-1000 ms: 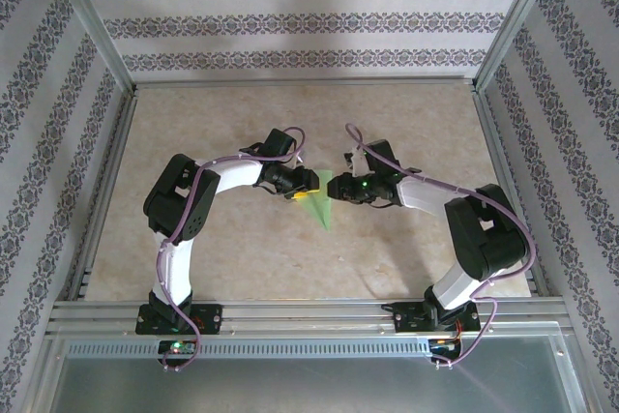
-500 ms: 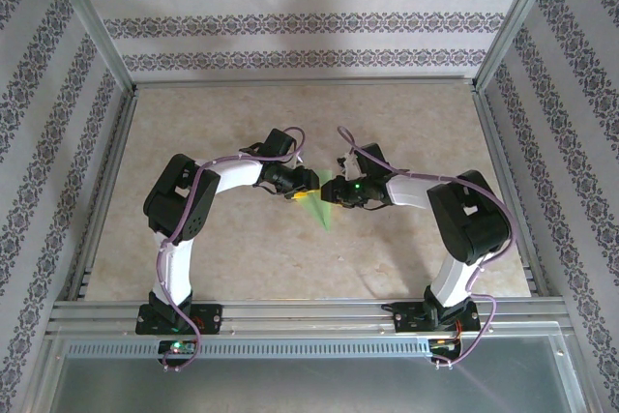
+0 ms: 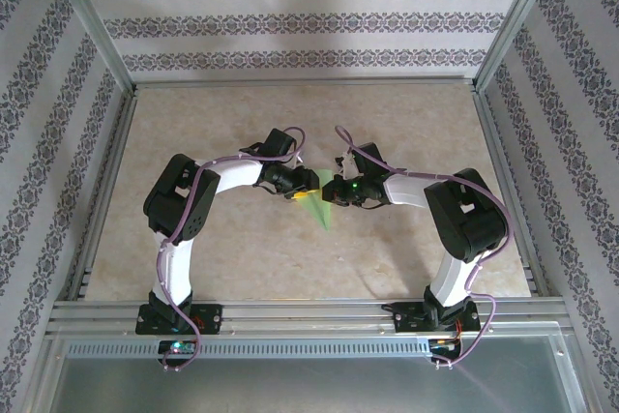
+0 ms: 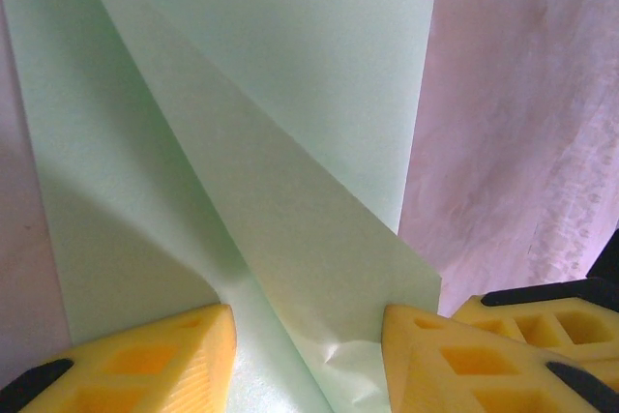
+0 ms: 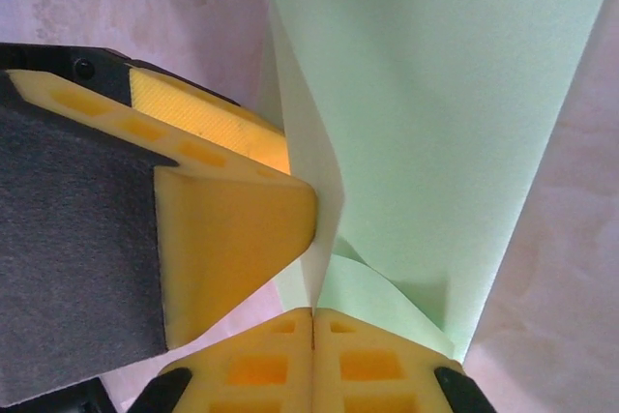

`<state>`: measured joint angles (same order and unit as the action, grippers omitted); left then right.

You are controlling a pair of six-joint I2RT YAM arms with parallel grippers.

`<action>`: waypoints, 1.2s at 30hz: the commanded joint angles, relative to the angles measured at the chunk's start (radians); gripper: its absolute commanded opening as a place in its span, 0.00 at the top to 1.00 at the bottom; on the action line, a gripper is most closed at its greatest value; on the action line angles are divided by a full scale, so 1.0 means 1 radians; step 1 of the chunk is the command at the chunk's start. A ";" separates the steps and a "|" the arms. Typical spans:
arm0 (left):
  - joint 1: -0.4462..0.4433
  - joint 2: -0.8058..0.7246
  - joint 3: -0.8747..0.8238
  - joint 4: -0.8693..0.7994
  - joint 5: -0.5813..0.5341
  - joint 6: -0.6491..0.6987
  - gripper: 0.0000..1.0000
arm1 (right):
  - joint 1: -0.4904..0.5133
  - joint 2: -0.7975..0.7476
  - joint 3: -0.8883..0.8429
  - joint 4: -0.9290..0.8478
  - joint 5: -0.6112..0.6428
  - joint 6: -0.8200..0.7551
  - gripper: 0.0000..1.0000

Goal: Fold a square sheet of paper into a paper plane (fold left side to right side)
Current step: Fourth fold the wing at the center of the table.

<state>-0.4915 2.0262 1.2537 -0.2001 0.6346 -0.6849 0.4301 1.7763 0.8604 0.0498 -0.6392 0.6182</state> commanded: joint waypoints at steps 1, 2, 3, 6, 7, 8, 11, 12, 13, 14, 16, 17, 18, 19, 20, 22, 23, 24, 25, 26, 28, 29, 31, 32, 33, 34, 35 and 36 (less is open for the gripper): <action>-0.012 0.036 0.004 -0.073 -0.035 0.022 0.54 | 0.004 0.009 0.018 -0.035 0.040 -0.040 0.97; -0.011 0.037 0.004 -0.073 -0.035 0.022 0.54 | 0.004 0.011 0.021 -0.043 0.045 -0.045 0.99; -0.012 0.036 0.004 -0.073 -0.035 0.022 0.54 | 0.004 0.014 0.023 -0.048 0.051 -0.048 1.00; -0.012 0.037 0.004 -0.073 -0.036 0.022 0.54 | 0.004 0.019 0.032 -0.072 0.066 -0.064 1.00; -0.011 0.037 0.005 -0.074 -0.036 0.022 0.54 | 0.004 0.021 0.034 -0.078 0.071 -0.067 1.00; -0.012 0.036 0.004 -0.073 -0.036 0.022 0.54 | 0.004 0.021 0.034 -0.081 0.075 -0.070 1.00; -0.012 0.037 0.006 -0.074 -0.036 0.022 0.54 | 0.002 0.025 0.034 -0.095 0.090 -0.077 1.00; -0.012 0.037 0.008 -0.074 -0.036 0.023 0.54 | 0.003 0.027 0.035 -0.097 0.092 -0.078 1.00; -0.012 0.038 0.008 -0.076 -0.036 0.024 0.54 | 0.002 0.030 0.035 -0.096 0.093 -0.078 1.00; -0.013 0.039 0.010 -0.076 -0.036 0.025 0.54 | 0.002 0.032 0.038 -0.097 0.095 -0.078 1.00; -0.012 0.040 0.013 -0.079 -0.036 0.024 0.54 | 0.002 0.036 0.041 -0.101 0.100 -0.080 1.00; -0.011 0.042 0.014 -0.079 -0.036 0.024 0.54 | 0.002 0.038 0.043 -0.103 0.102 -0.079 1.00; -0.013 0.042 0.015 -0.080 -0.036 0.024 0.54 | 0.003 0.040 0.043 -0.106 0.105 -0.081 1.00; -0.011 0.042 0.016 -0.081 -0.036 0.025 0.54 | 0.002 0.041 0.045 -0.108 0.110 -0.083 1.00; -0.011 0.043 0.016 -0.081 -0.036 0.025 0.54 | 0.002 0.043 0.047 -0.110 0.111 -0.085 1.00; -0.012 0.043 0.017 -0.082 -0.038 0.025 0.54 | 0.002 0.046 0.051 -0.117 0.116 -0.089 1.00; -0.011 0.043 0.017 -0.083 -0.038 0.025 0.54 | 0.002 0.046 0.051 -0.119 0.119 -0.091 1.00; -0.011 0.043 0.017 -0.082 -0.038 0.026 0.54 | 0.002 0.045 0.051 -0.119 0.121 -0.092 1.00; -0.011 0.045 0.017 -0.082 -0.038 0.026 0.54 | 0.002 0.046 0.052 -0.120 0.124 -0.093 1.00; -0.011 0.045 0.018 -0.082 -0.037 0.026 0.54 | 0.002 0.047 0.053 -0.121 0.124 -0.094 1.00; -0.012 0.046 0.019 -0.084 -0.036 0.027 0.54 | 0.002 0.049 0.055 -0.125 0.125 -0.096 1.00; -0.011 0.047 0.021 -0.084 -0.036 0.027 0.54 | 0.003 0.049 0.055 -0.126 0.128 -0.098 1.00; -0.013 0.048 0.022 -0.084 -0.036 0.027 0.54 | 0.003 0.050 0.056 -0.132 0.131 -0.100 1.00; -0.012 0.048 0.023 -0.085 -0.036 0.027 0.54 | 0.003 0.052 0.056 -0.135 0.133 -0.101 1.00; -0.012 0.048 0.023 -0.085 -0.036 0.027 0.54 | 0.004 0.053 0.058 -0.139 0.134 -0.103 1.00; -0.012 0.048 0.023 -0.085 -0.036 0.027 0.54 | 0.004 0.055 0.058 -0.141 0.137 -0.103 1.00; -0.011 0.048 0.024 -0.085 -0.036 0.027 0.54 | 0.004 0.056 0.058 -0.143 0.140 -0.104 1.00; -0.012 0.048 0.024 -0.085 -0.036 0.027 0.54 | 0.006 0.058 0.058 -0.147 0.141 -0.105 1.00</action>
<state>-0.4915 2.0338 1.2705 -0.2230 0.6346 -0.6838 0.4301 1.8095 0.8963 -0.0650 -0.5194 0.5411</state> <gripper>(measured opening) 0.456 0.060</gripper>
